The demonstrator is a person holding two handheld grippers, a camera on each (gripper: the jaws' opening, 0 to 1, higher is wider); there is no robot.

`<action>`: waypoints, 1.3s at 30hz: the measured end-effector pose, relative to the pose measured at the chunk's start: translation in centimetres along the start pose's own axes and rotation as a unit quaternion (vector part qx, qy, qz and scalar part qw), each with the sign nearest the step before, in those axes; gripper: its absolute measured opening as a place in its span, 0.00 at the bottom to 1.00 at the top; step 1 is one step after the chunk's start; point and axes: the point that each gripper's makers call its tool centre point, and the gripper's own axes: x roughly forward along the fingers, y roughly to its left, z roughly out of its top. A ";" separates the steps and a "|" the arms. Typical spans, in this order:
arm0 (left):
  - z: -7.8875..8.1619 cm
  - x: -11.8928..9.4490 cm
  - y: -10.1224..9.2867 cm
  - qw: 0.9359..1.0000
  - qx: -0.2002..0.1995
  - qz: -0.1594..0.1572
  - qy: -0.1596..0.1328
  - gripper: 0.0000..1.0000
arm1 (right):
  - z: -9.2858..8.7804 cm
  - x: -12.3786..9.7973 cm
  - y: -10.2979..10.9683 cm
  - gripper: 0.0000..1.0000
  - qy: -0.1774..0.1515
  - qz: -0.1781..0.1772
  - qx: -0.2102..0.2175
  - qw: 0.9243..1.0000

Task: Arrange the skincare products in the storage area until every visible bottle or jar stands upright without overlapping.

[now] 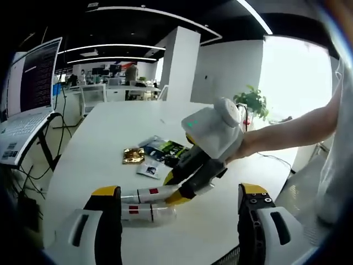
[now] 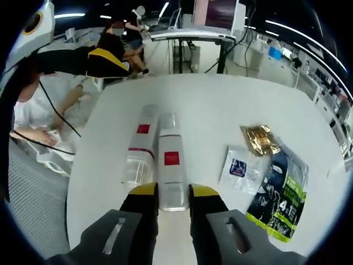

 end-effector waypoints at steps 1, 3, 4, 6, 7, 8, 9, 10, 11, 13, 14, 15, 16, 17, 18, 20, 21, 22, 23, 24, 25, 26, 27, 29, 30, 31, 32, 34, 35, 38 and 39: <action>-0.1 0.1 -0.1 1.000 -0.002 0.000 0.001 0.82 | -0.2 -0.2 0.0 0.21 -0.001 -0.001 0.001 1.000; -0.2 0.3 -0.4 1.000 -0.012 -0.002 0.003 0.83 | -0.6 -0.6 -0.1 0.21 -0.005 -0.004 0.004 1.000; -0.2 0.4 -0.5 1.000 -0.012 -0.005 0.002 0.82 | -0.8 -0.8 -0.2 0.20 -0.008 -0.005 0.006 1.000; -0.2 0.6 -0.8 1.000 -0.013 -0.011 0.005 0.81 | -1.5 -1.4 0.0 0.20 -0.017 -0.004 0.023 1.000; -0.2 0.7 -1.0 1.000 -0.011 -0.013 0.006 0.81 | -1.7 -1.6 0.1 0.20 -0.023 0.001 0.041 0.999; -0.3 0.9 -1.2 1.000 -0.009 -0.017 0.008 0.81 | -1.9 -1.8 0.1 0.20 -0.028 0.002 0.054 0.998; -0.3 1.1 -1.3 1.000 -0.009 -0.019 0.010 0.81 | -2.2 -2.1 -0.1 0.20 -0.034 0.000 0.060 0.998; -0.3 1.3 -1.4 1.000 -0.010 -0.020 0.012 0.80 | -2.4 -2.3 -0.2 0.20 -0.039 -0.001 0.066 0.997; -0.3 1.5 -1.5 1.000 -0.012 -0.021 0.012 0.80 | -2.7 -2.7 0.0 0.20 -0.045 -0.002 0.074 0.996; -0.2 2.0 -1.8 0.999 -0.019 -0.025 0.011 0.78 | -3.4 -3.2 0.0 0.20 -0.056 -0.009 0.075 0.996; -0.3 2.1 -1.9 0.999 -0.023 -0.029 0.011 0.77 | -3.6 -3.4 0.1 0.20 -0.060 -0.011 0.079 0.995; -0.4 2.4 -2.1 0.999 -0.030 -0.033 0.011 0.76 | -3.8 -3.7 0.3 0.20 -0.064 -0.010 0.092 0.994; -0.4 2.6 -2.3 0.999 -0.033 -0.038 0.011 0.76 | -4.0 -3.9 0.4 0.20 -0.067 -0.011 0.096 0.993; -0.5 2.9 -2.6 0.998 -0.038 -0.045 0.012 0.76 | -4.2 -4.1 0.4 0.20 -0.070 -0.013 0.098 0.993; -0.6 3.1 -2.7 0.998 -0.045 -0.048 0.012 0.76 | -4.4 -4.4 0.4 0.20 -0.076 -0.014 0.105 0.991; -0.6 3.6 -3.1 0.996 -0.060 -0.057 0.013 0.76 | -4.7 -4.9 0.6 0.20 -0.091 -0.017 0.134 0.987; -0.6 3.7 -3.3 0.996 -0.068 -0.059 0.011 0.76 | -4.9 -5.1 0.5 0.20 -0.098 -0.019 0.144 0.985; -0.6 4.0 -3.6 0.995 -0.082 -0.064 0.009 0.75 | -5.2 -5.4 0.3 0.20 -0.106 -0.023 0.157 0.982; -0.6 4.1 -3.9 0.994 -0.090 -0.069 0.009 0.75 | -5.4 -5.7 0.4 0.20 -0.111 -0.026 0.167 0.979; -0.8 4.4 -4.2 0.992 -0.100 -0.077 0.011 0.74 | -5.6 -5.9 0.4 0.20 -0.115 -0.026 0.178 0.977; -0.9 4.6 -4.4 0.991 -0.106 -0.080 0.012 0.74 | -5.9 -6.1 0.3 0.20 -0.119 -0.027 0.197 0.973; -1.2 4.9 -4.4 0.990 -0.112 -0.082 0.018 0.73 | -6.1 -6.2 0.1 0.20 -0.122 -0.029 0.208 0.970; -1.2 5.1 -4.4 0.990 -0.113 -0.083 0.018 0.72 | -6.4 -6.5 0.3 0.20 -0.129 -0.033 0.226 0.965; -1.2 5.5 -4.6 0.988 -0.124 -0.085 0.021 0.72 | -6.9 -7.0 0.4 0.20 -0.139 -0.027 0.271 0.952; -1.3 5.8 -4.8 0.987 -0.131 -0.090 0.023 0.72 | -7.2 -7.1 0.2 0.20 -0.143 -0.025 0.295 0.944; -1.2 6.0 -5.0 0.986 -0.139 -0.094 0.022 0.72 | -7.3 -7.1 -0.2 0.20 -0.147 -0.028 0.299 0.942; -1.0 6.2 -5.5 0.982 -0.153 -0.109 0.021 0.72 | -7.6 -7.1 -0.4 0.20 -0.155 -0.025 0.312 0.937; -0.9 6.5 -6.1 0.976 -0.177 -0.128 0.021 0.73 | -7.7 -7.6 -0.4 0.20 -0.175 -0.023 0.345 0.922; -0.8 6.9 -6.1 0.973 -0.192 -0.128 0.020 0.73 | -7.6 -7.8 -0.4 0.20 -0.184 -0.018 0.362 0.914; -0.9 7.6 -5.7 0.971 -0.200 -0.127 0.024 0.73 | -7.8 -8.4 -0.8 0.20 -0.216 -0.012 0.400 0.891; -1.0 8.0 -5.6 0.971 -0.203 -0.126 0.028 0.73 | -7.9 -8.6 -0.8 0.20 -0.222 -0.010 0.414 0.883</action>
